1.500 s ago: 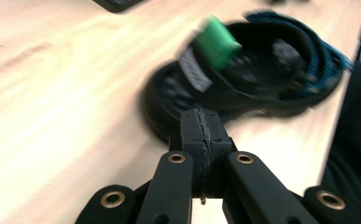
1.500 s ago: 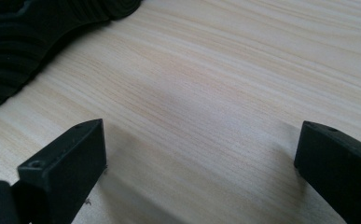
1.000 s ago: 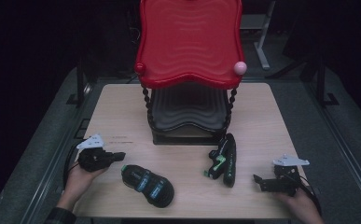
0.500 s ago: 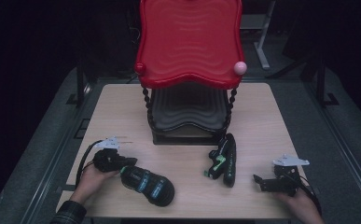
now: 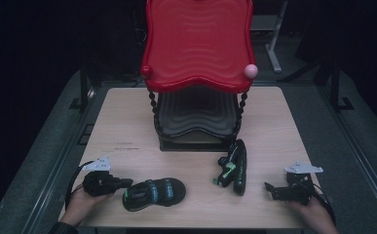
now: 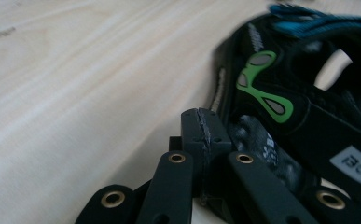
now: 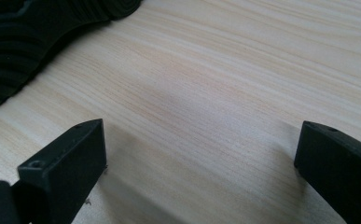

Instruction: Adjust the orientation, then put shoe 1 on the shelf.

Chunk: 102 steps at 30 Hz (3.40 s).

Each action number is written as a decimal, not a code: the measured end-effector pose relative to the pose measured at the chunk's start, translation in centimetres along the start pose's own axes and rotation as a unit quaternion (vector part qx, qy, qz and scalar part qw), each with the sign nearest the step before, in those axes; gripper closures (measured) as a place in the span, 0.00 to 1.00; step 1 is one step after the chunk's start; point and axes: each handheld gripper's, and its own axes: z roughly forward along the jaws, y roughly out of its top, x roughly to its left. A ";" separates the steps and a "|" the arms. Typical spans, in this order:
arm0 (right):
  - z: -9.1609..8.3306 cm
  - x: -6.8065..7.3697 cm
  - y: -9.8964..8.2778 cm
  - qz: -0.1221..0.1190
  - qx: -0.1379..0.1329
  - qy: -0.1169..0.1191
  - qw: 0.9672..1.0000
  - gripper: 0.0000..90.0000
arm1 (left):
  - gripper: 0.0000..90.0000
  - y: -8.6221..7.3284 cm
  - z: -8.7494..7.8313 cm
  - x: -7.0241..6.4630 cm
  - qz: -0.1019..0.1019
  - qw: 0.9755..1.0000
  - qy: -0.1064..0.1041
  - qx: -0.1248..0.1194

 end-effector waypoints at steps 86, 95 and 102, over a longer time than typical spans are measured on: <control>0.1 0.0 0.1 -0.002 -0.001 0.001 1.000 0.02 | 0.76 4.7 3.5 -6.1 0.090 0.993 -0.060 -0.038; 0.1 0.0 0.1 -0.002 -0.001 0.001 1.000 0.02 | 0.76 5.4 3.2 -6.2 0.088 0.992 -0.068 -0.051; 0.1 0.0 0.1 -0.002 -0.001 0.001 1.000 0.02 | 0.76 6.9 2.9 -6.4 0.085 0.991 -0.076 -0.065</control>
